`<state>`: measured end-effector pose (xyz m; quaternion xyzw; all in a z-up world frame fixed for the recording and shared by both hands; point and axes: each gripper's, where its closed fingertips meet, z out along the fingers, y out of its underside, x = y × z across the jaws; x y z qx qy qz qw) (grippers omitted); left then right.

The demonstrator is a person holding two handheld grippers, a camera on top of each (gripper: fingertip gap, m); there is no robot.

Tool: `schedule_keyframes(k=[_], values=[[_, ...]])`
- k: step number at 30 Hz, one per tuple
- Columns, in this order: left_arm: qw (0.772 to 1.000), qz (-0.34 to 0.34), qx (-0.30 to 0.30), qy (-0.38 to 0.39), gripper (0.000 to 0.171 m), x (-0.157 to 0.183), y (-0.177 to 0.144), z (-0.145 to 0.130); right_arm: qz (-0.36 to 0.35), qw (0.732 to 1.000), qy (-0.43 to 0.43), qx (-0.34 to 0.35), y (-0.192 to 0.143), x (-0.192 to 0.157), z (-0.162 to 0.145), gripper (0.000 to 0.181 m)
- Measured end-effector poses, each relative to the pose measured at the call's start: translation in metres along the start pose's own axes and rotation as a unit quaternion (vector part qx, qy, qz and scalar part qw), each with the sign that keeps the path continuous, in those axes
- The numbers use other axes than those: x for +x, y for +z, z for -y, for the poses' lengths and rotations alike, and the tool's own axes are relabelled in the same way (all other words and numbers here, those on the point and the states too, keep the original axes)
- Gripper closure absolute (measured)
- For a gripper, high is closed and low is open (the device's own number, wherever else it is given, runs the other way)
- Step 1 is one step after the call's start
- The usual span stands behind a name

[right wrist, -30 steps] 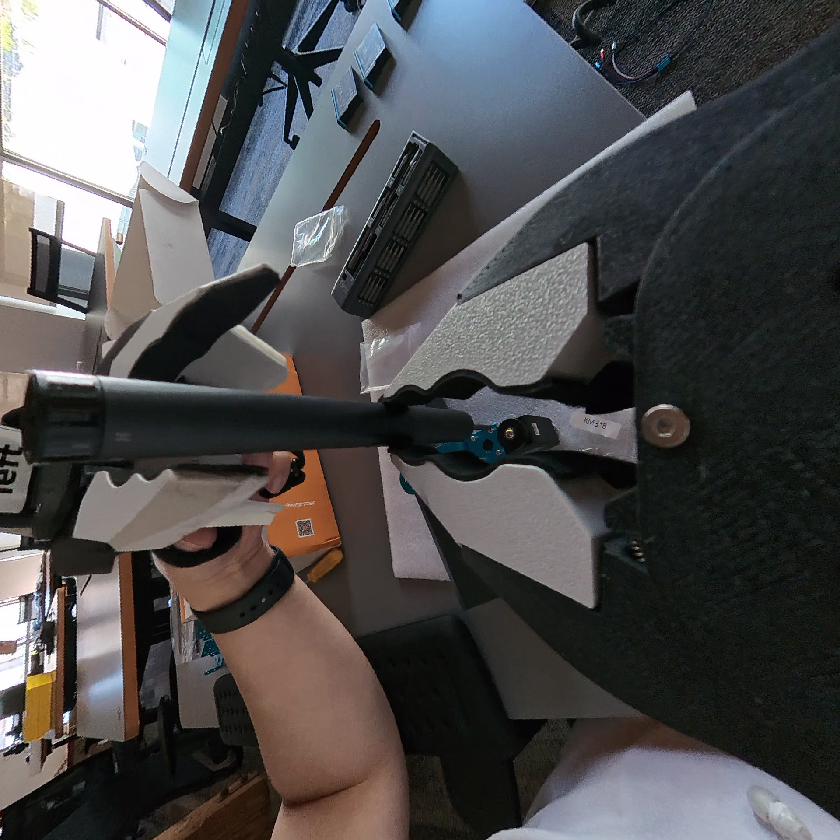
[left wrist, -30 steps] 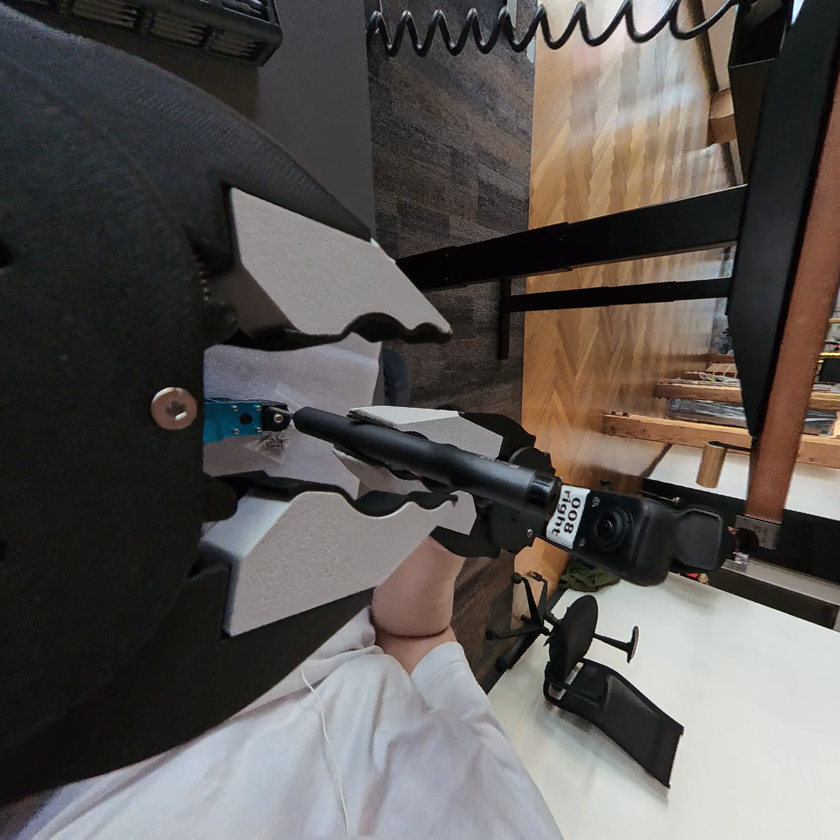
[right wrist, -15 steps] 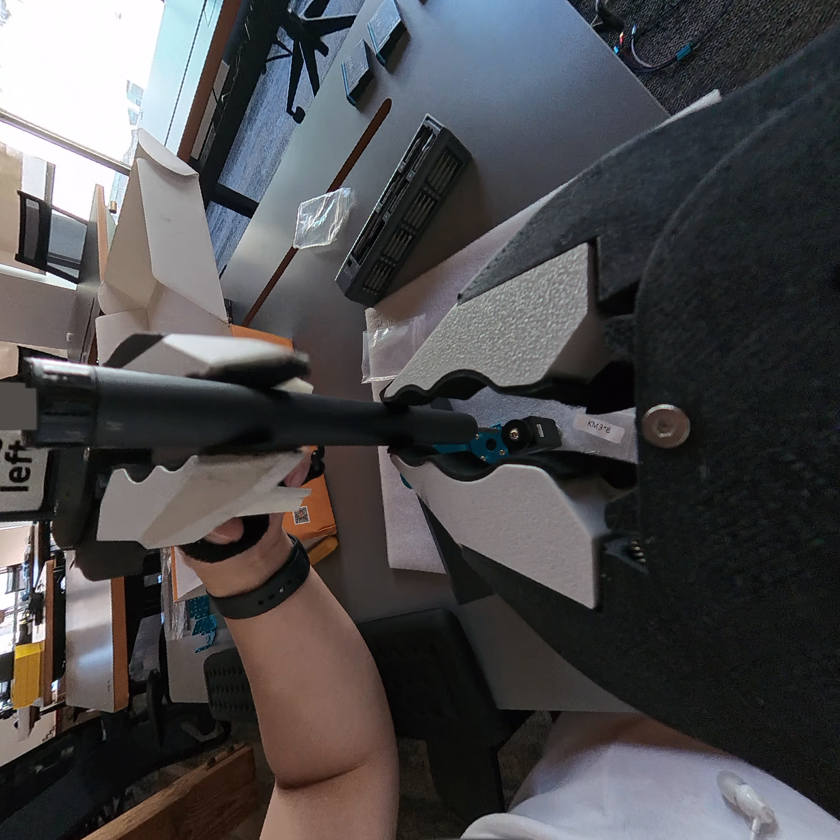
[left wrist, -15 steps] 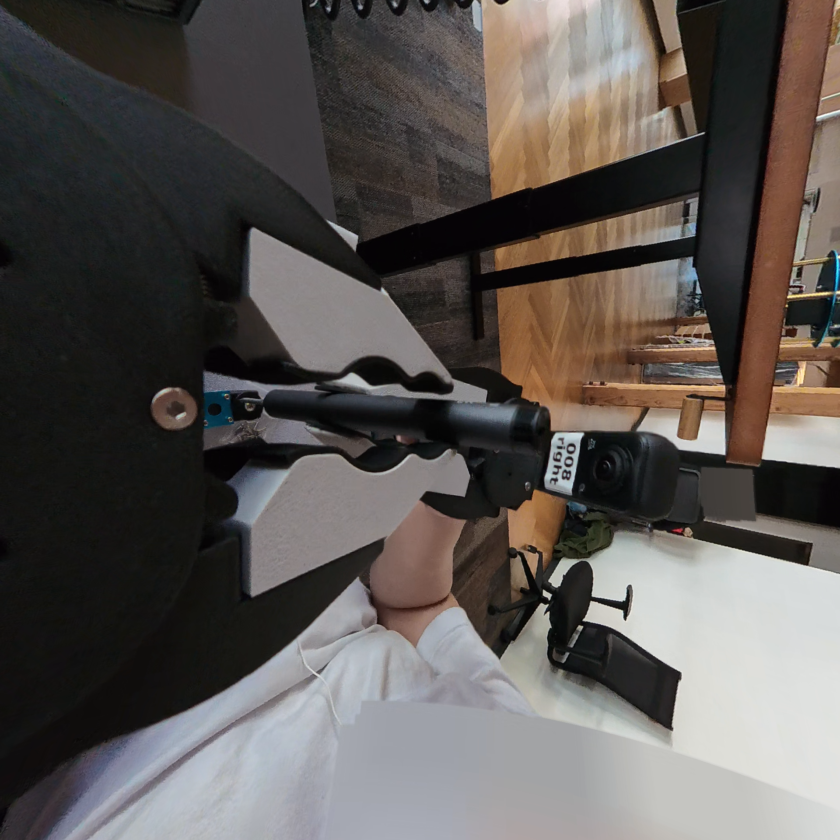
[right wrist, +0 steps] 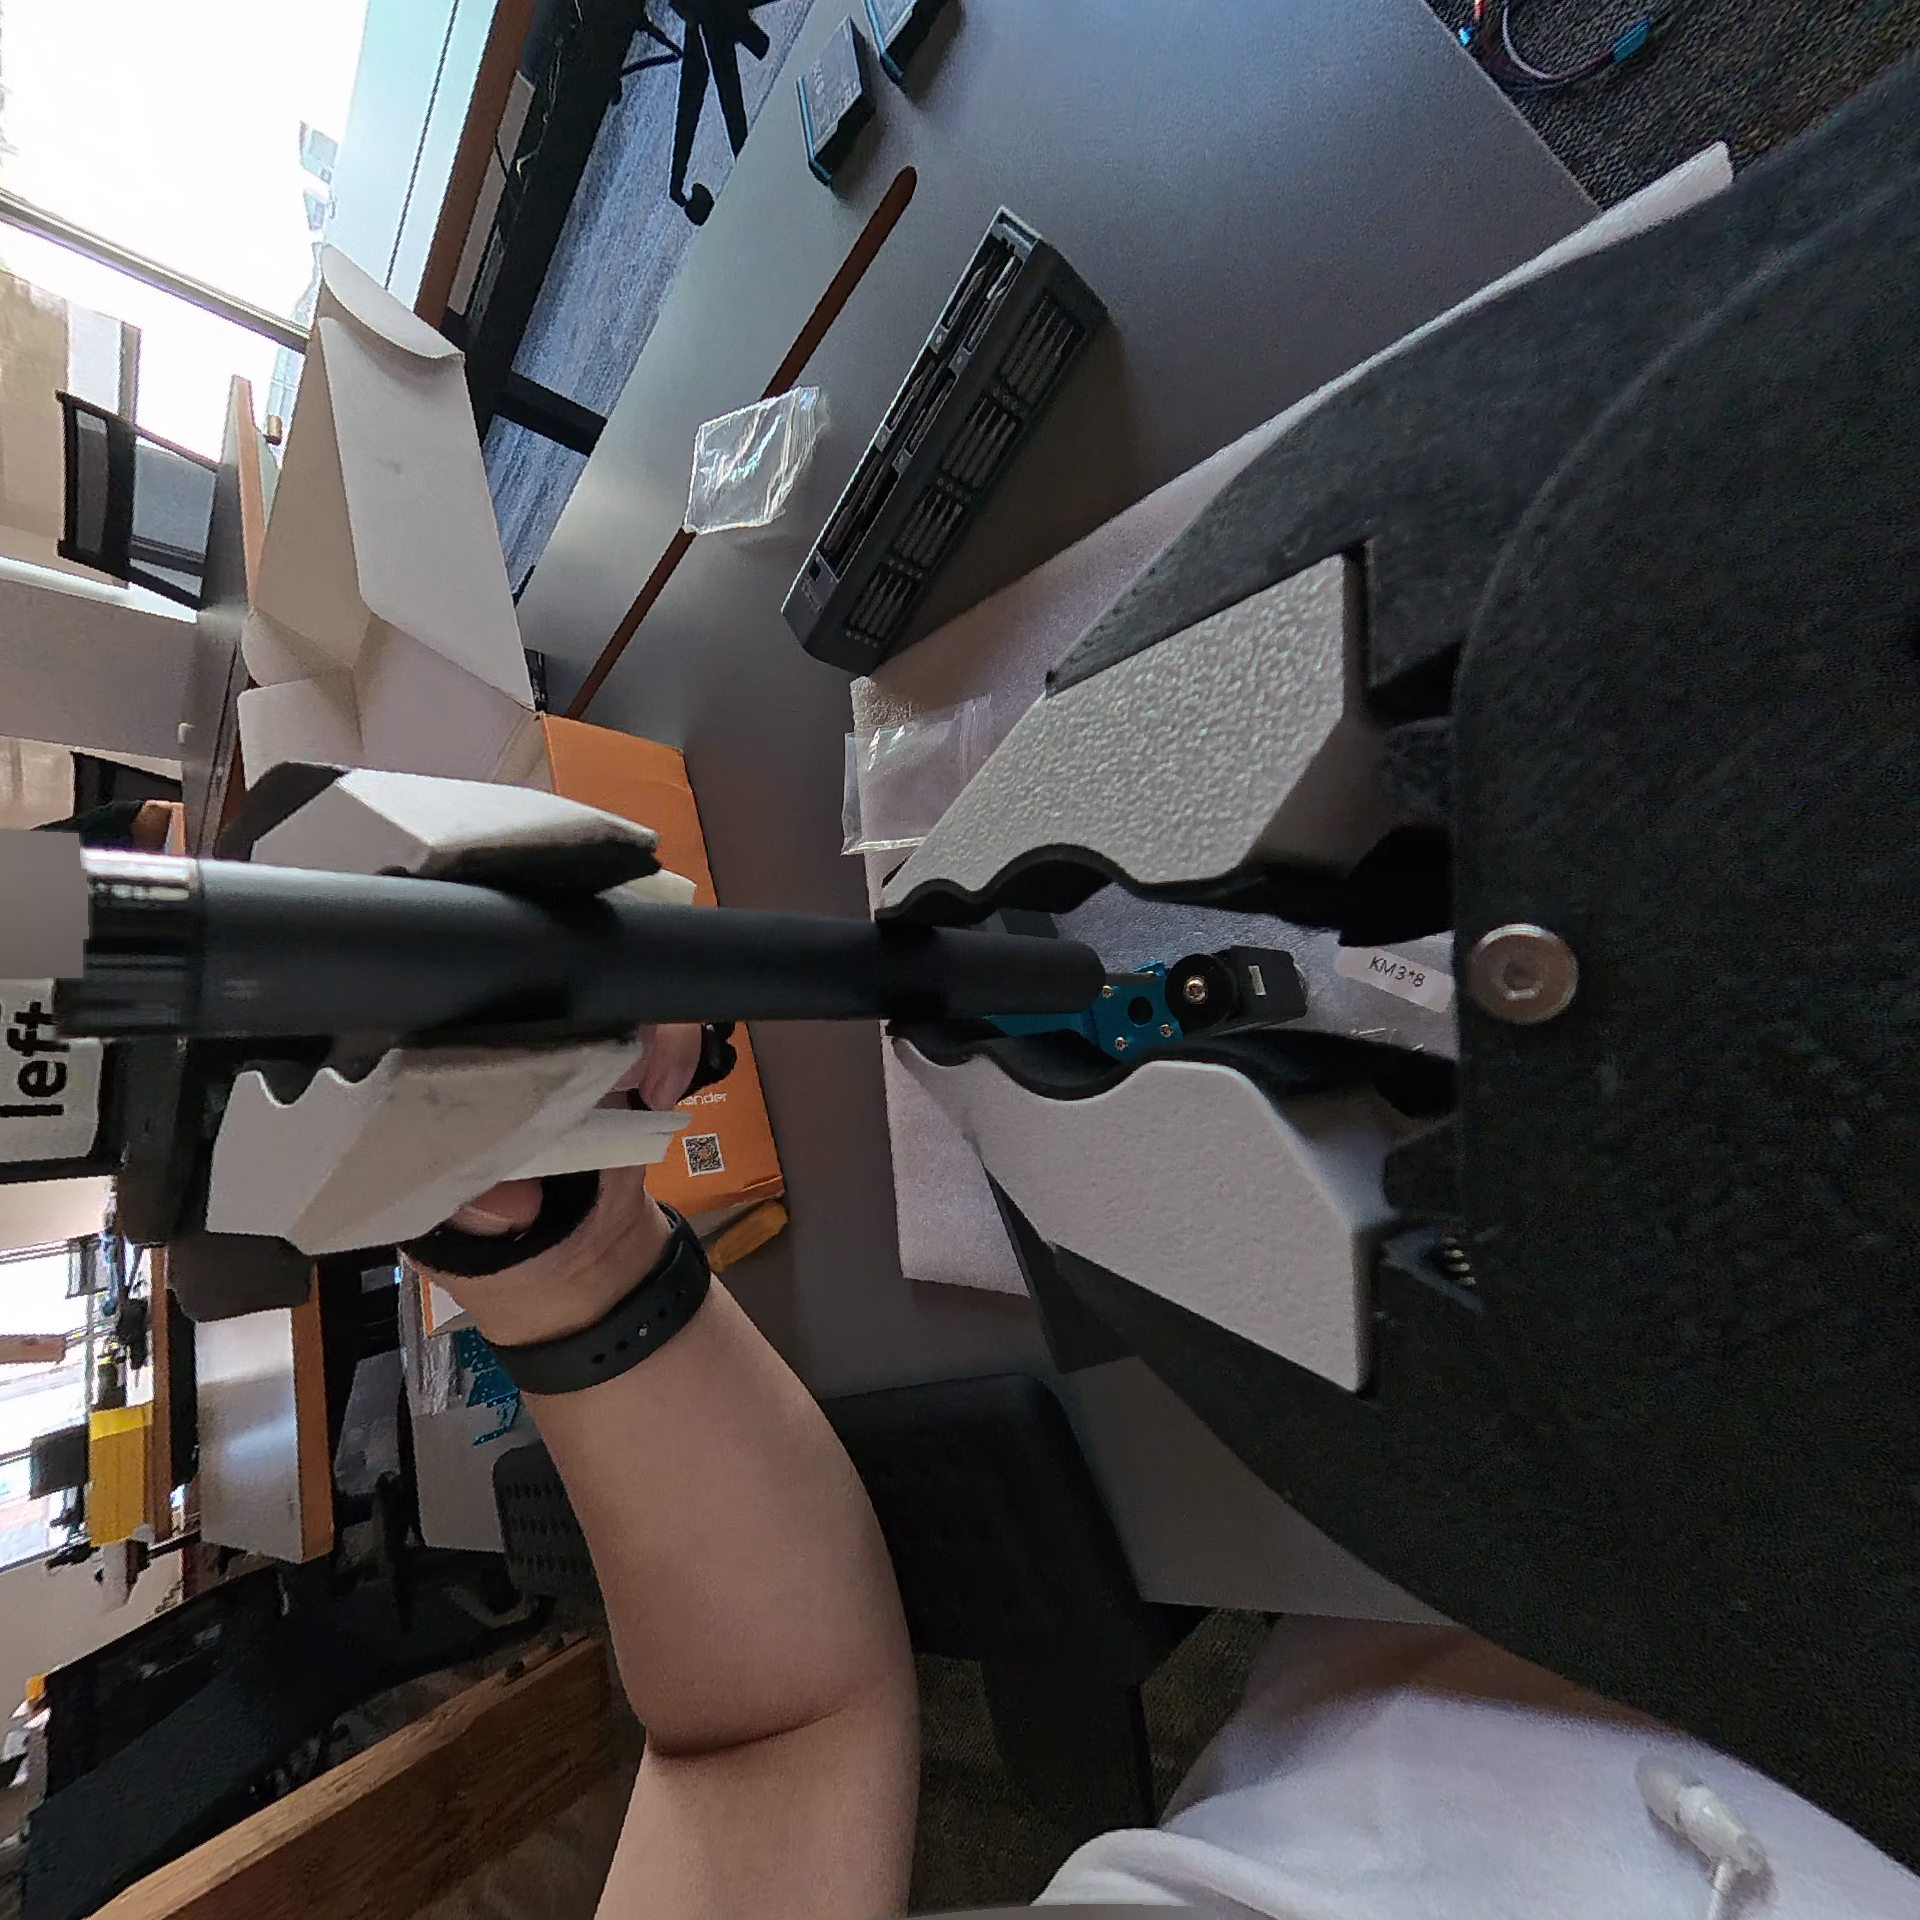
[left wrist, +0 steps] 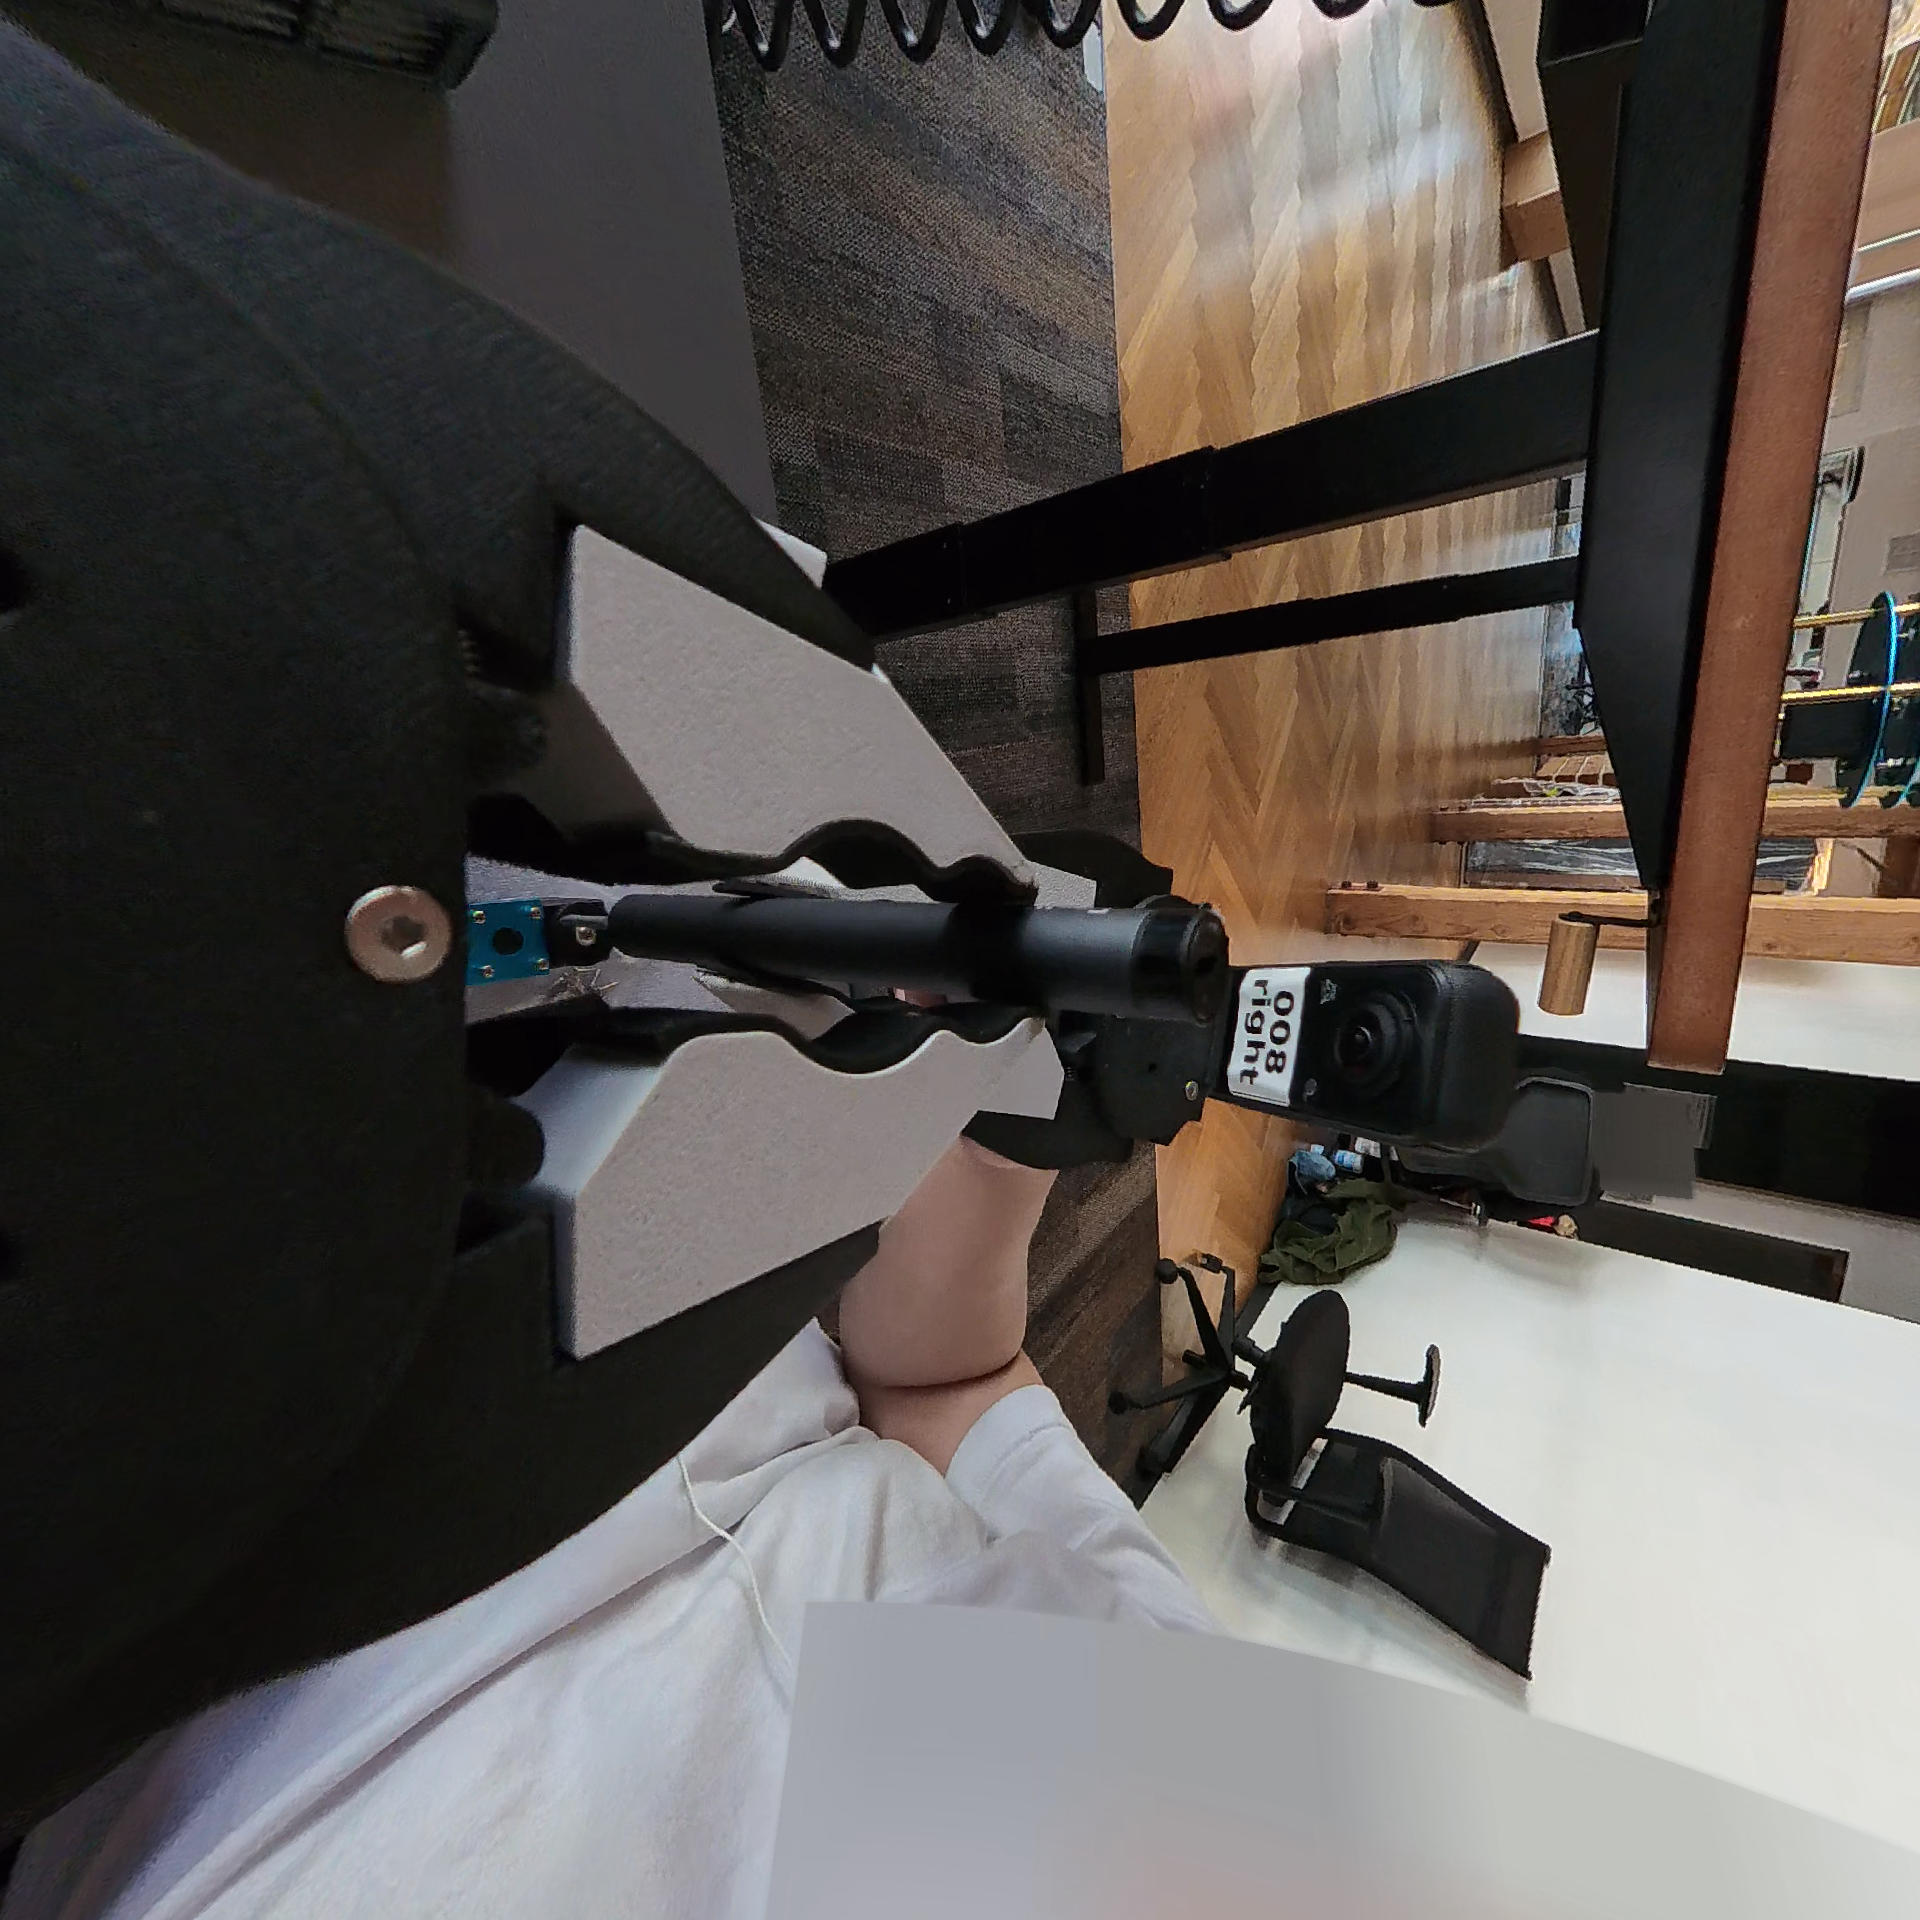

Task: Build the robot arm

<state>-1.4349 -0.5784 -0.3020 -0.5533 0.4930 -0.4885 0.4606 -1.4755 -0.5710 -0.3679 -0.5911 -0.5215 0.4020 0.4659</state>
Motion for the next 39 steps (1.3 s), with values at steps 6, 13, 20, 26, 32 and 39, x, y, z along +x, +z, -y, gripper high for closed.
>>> schedule_keyframes(k=[6, 13, 20, 26, 32, 39], values=[[1.0, 0.008, -0.009, 0.002, 0.155, -0.0026, -0.0002, -0.0035, 0.003, 1.0, 0.005, 0.001, 0.002, 0.0013, -0.0022, 0.165], [1.0, 0.009, -0.01, 0.003, 0.155, -0.0026, -0.0007, -0.0039, 0.006, 1.0, 0.007, 0.0, 0.0024, 0.0003, -0.0027, 0.165], [1.0, 0.01, -0.012, 0.003, 0.155, -0.0027, -0.0003, -0.0048, 0.006, 1.0, 0.007, 0.001, 0.0024, 0.0, -0.0033, 0.165], [1.0, 0.013, -0.014, 0.003, 0.155, -0.0038, -0.0003, -0.0056, 0.006, 1.0, 0.008, 0.003, 0.0036, 0.001, -0.0039, 0.165], [1.0, 0.007, -0.011, -0.01, 0.155, -0.0044, -0.0012, -0.0064, 0.009, 1.0, 0.013, 0.004, 0.0041, 0.0008, -0.0046, 0.165], [1.0, -0.001, -0.023, -0.003, 0.155, 0.0002, -0.0023, -0.0087, 0.019, 1.0, 0.007, 0.005, 0.0042, -0.0019, -0.0062, 0.165]])
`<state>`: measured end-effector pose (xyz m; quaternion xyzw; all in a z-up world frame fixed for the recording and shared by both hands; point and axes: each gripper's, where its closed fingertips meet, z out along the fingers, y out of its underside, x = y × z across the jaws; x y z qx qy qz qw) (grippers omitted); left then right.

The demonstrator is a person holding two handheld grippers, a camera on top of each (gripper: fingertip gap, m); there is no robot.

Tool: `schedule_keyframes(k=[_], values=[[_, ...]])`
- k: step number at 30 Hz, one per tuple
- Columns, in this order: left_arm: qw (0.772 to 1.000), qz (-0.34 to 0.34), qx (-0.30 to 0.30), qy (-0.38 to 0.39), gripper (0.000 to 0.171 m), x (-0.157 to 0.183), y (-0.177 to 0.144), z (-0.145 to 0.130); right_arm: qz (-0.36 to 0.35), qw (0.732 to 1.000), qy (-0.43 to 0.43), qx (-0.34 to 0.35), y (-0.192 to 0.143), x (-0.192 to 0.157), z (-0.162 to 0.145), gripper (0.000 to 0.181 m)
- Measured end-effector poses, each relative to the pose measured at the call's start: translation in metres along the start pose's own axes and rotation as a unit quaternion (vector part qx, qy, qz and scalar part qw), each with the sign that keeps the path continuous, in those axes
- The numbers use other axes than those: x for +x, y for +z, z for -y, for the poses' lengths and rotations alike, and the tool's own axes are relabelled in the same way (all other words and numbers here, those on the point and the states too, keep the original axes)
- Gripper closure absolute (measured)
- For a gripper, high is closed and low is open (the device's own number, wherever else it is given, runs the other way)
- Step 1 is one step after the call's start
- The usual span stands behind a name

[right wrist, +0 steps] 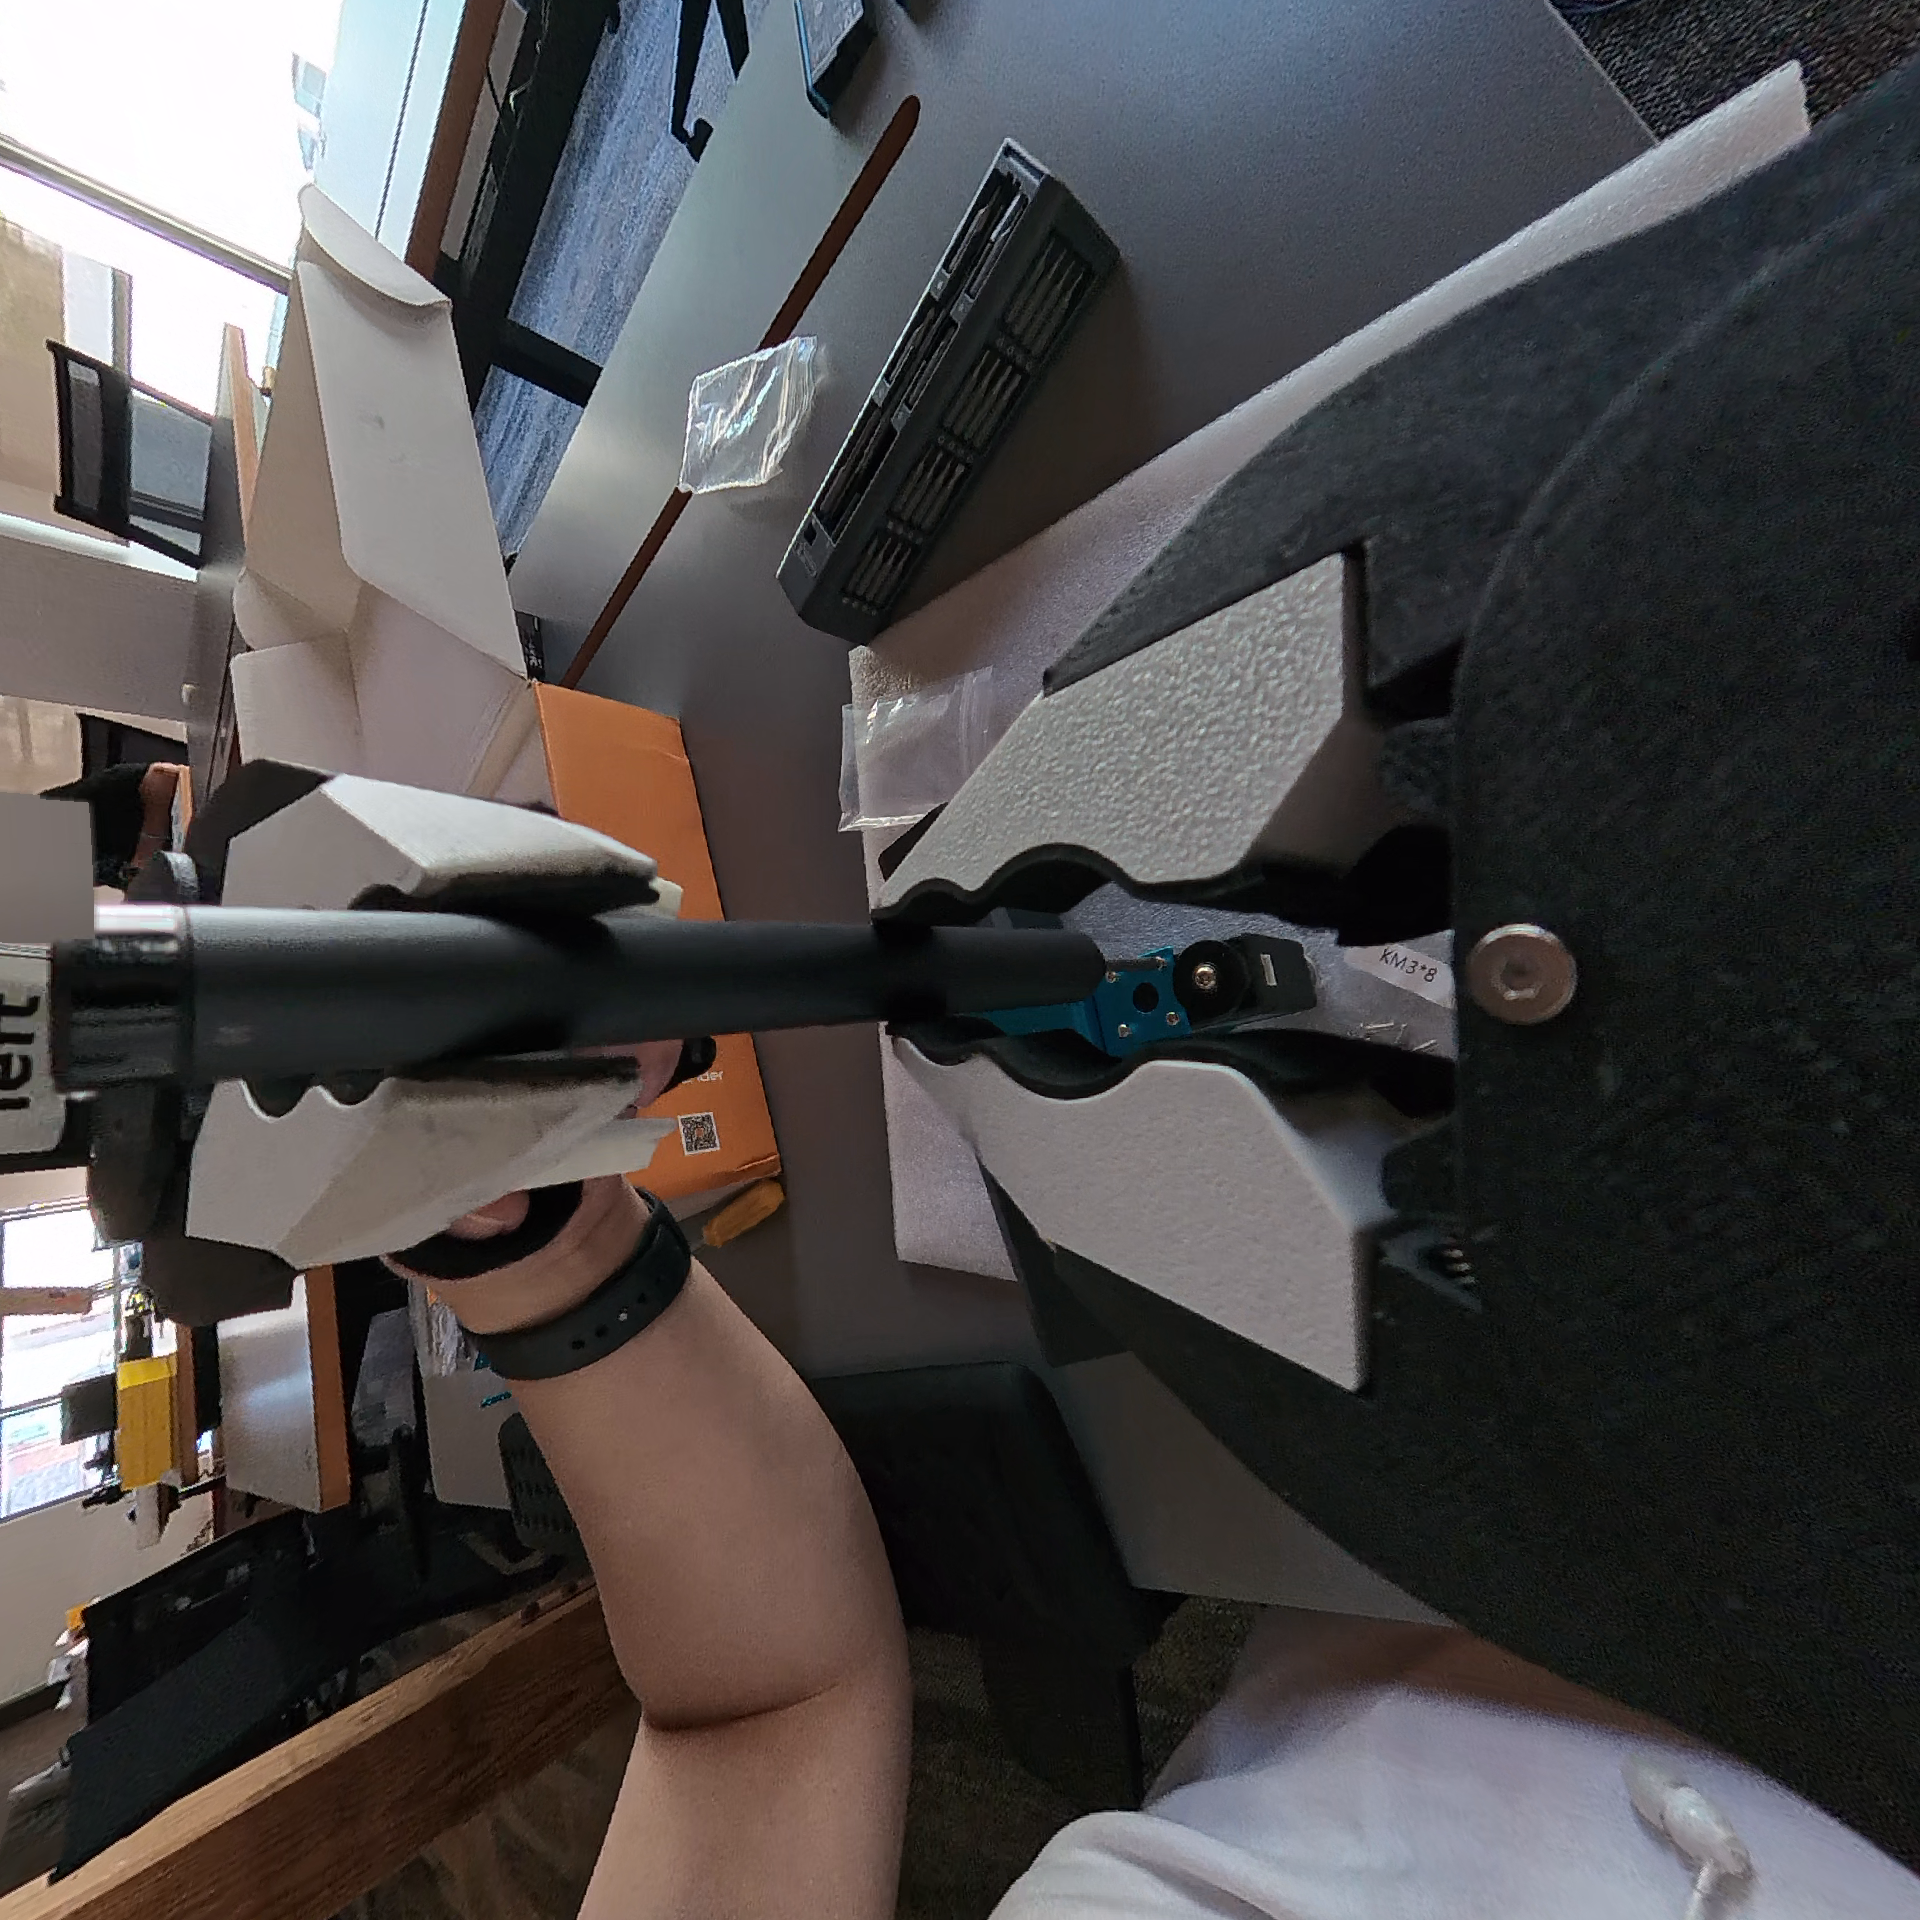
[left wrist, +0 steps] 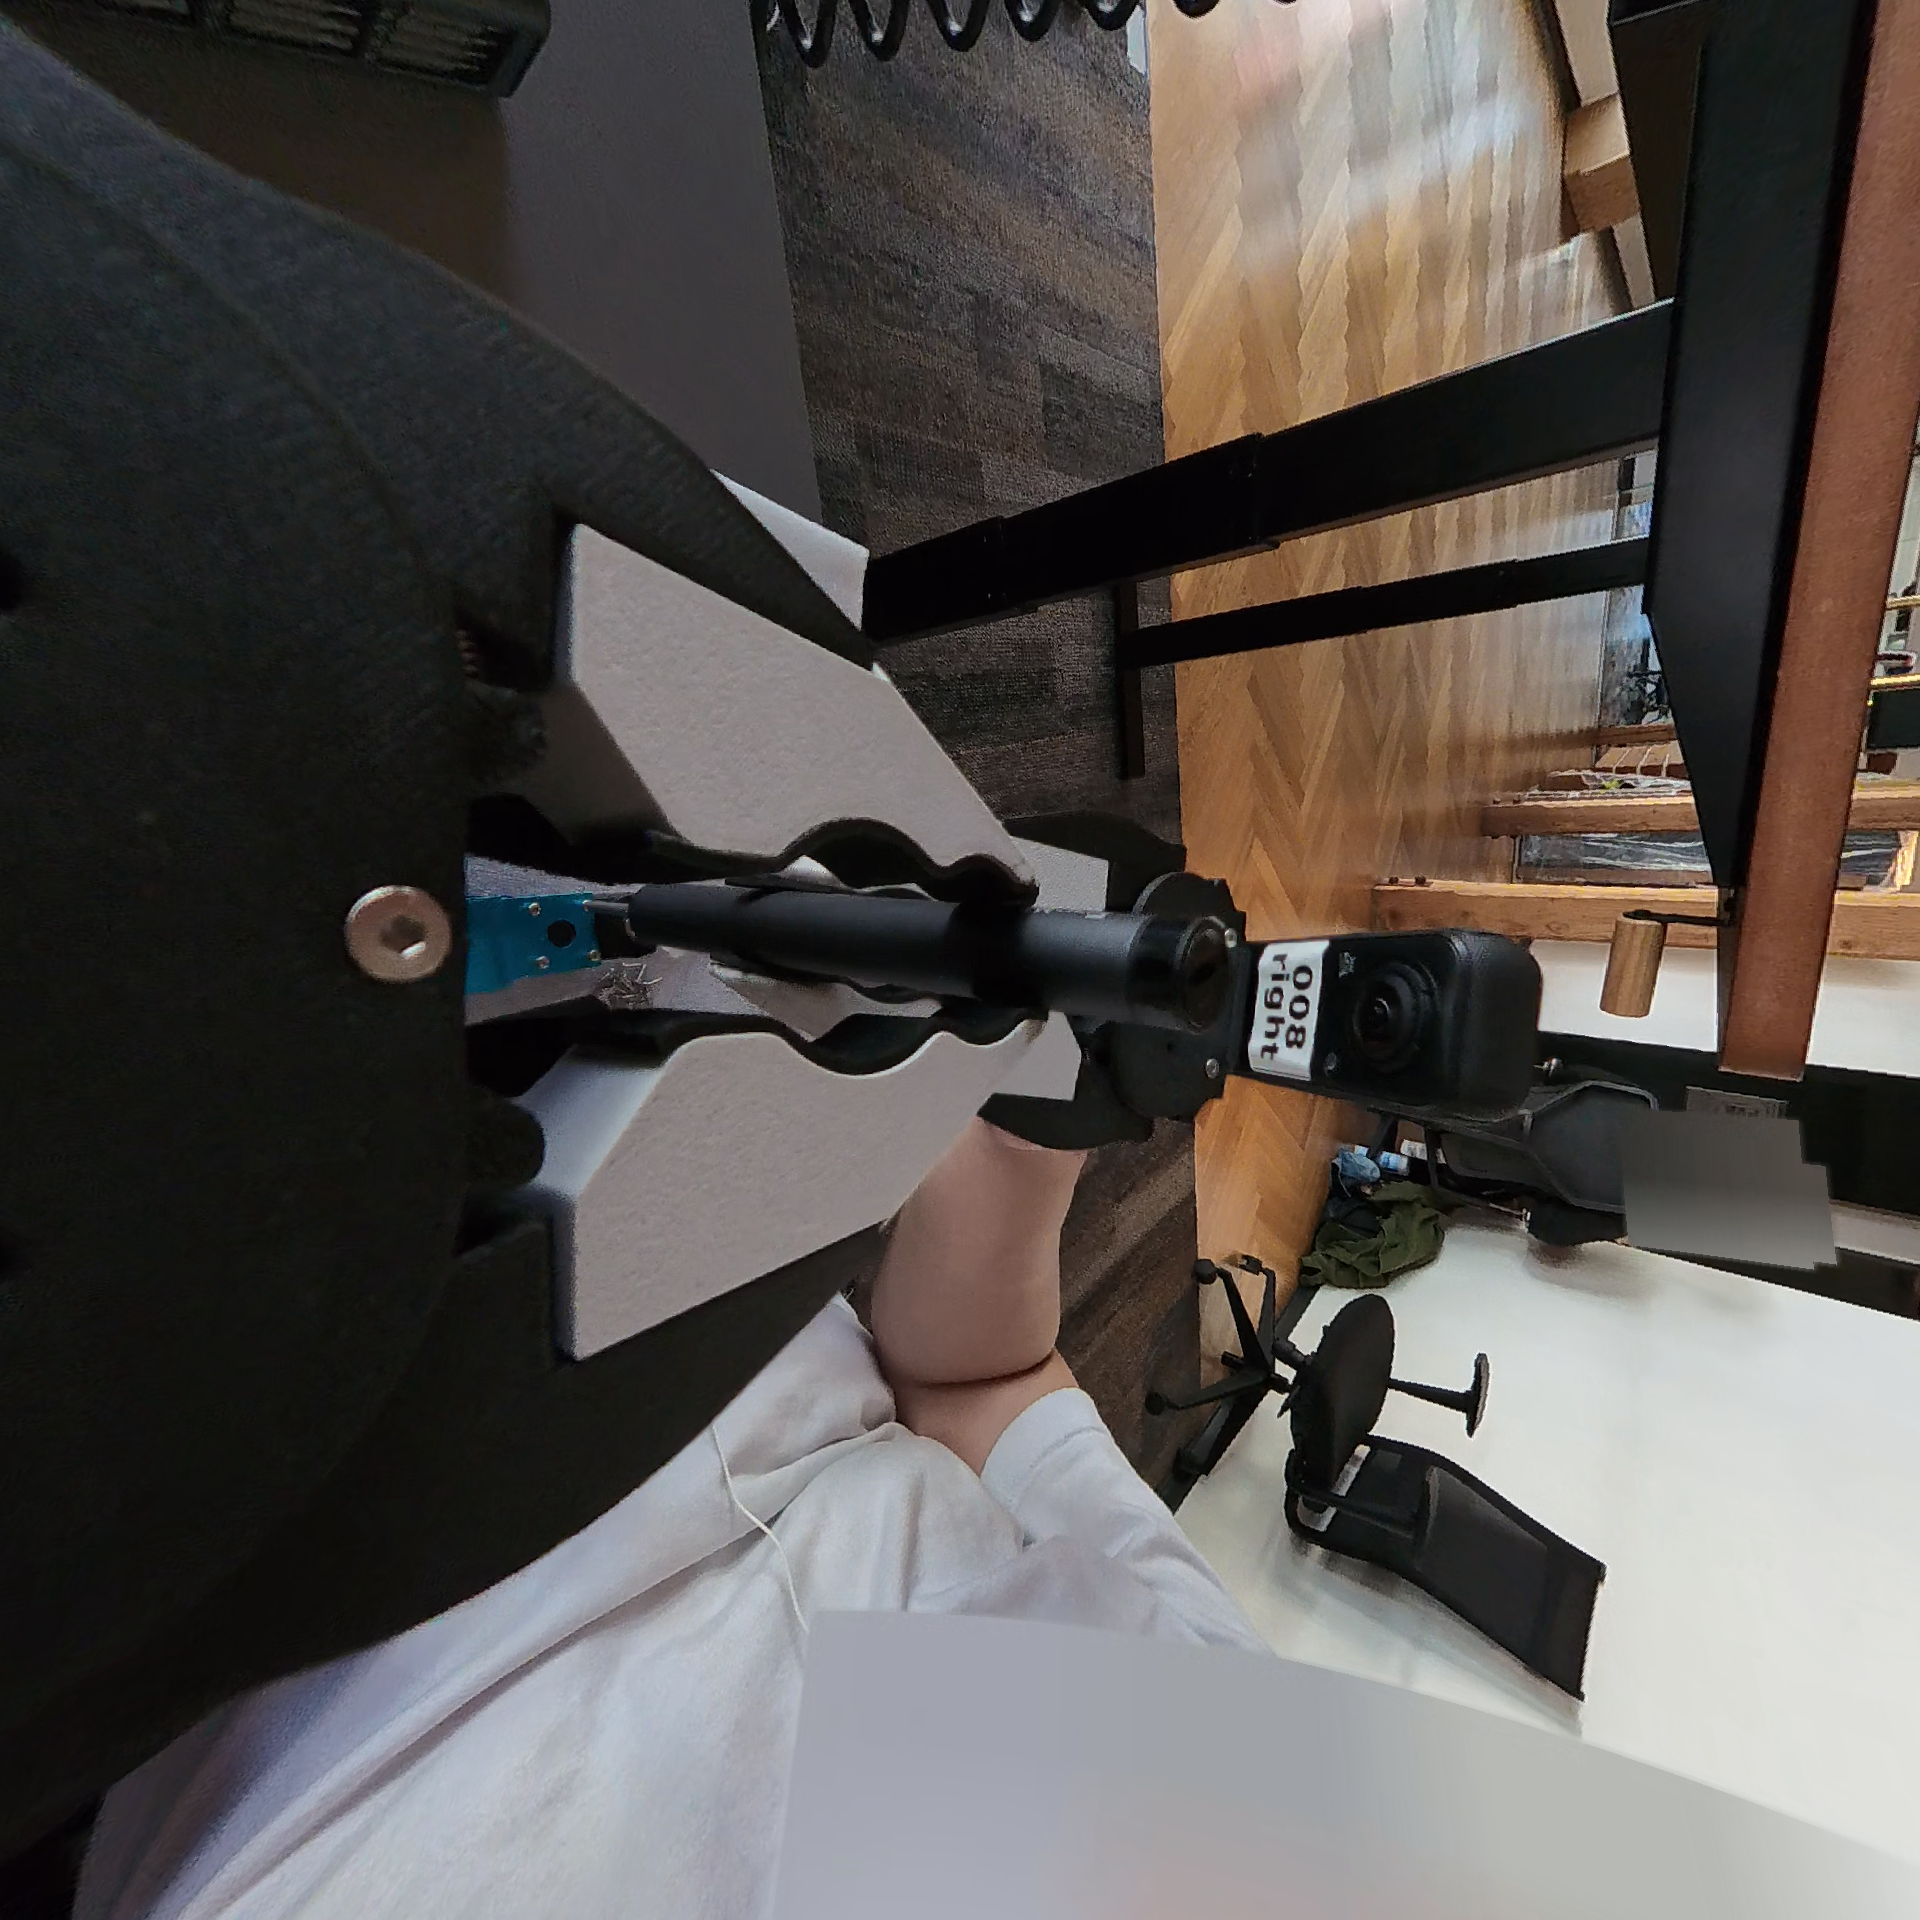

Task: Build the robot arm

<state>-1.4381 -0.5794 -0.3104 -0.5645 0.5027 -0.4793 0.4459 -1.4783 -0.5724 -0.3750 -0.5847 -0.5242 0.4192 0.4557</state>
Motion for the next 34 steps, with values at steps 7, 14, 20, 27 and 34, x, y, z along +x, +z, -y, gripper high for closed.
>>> schedule_keyframes(k=[7, 14, 20, 27, 34], values=[[1.0, -0.002, -0.007, 0.006, 0.146, 0.003, 0.002, 0.001, 0.004, 1.0, 0.01, 0.003, -0.001, 0.001, -0.001, 0.165], [1.0, 0.011, 0.023, -0.004, 0.144, -0.002, -0.001, 0.012, 0.005, 0.999, 0.033, 0.014, 0.0, 0.005, -0.001, 0.165], [1.0, 0.017, 0.007, 0.011, 0.143, -0.003, 0.0, 0.008, 0.007, 0.999, 0.031, 0.018, 0.0, 0.005, -0.001, 0.165], [0.999, 0.037, -0.02, 0.024, 0.155, -0.008, 0.004, -0.002, 0.014, 0.999, 0.03, 0.017, 0.0, 0.005, -0.002, 0.165], [0.999, 0.029, -0.018, 0.028, 0.155, -0.007, 0.003, -0.002, 0.081, 0.995, 0.025, 0.048, -0.008, 0.0, 0.0, 0.157]])
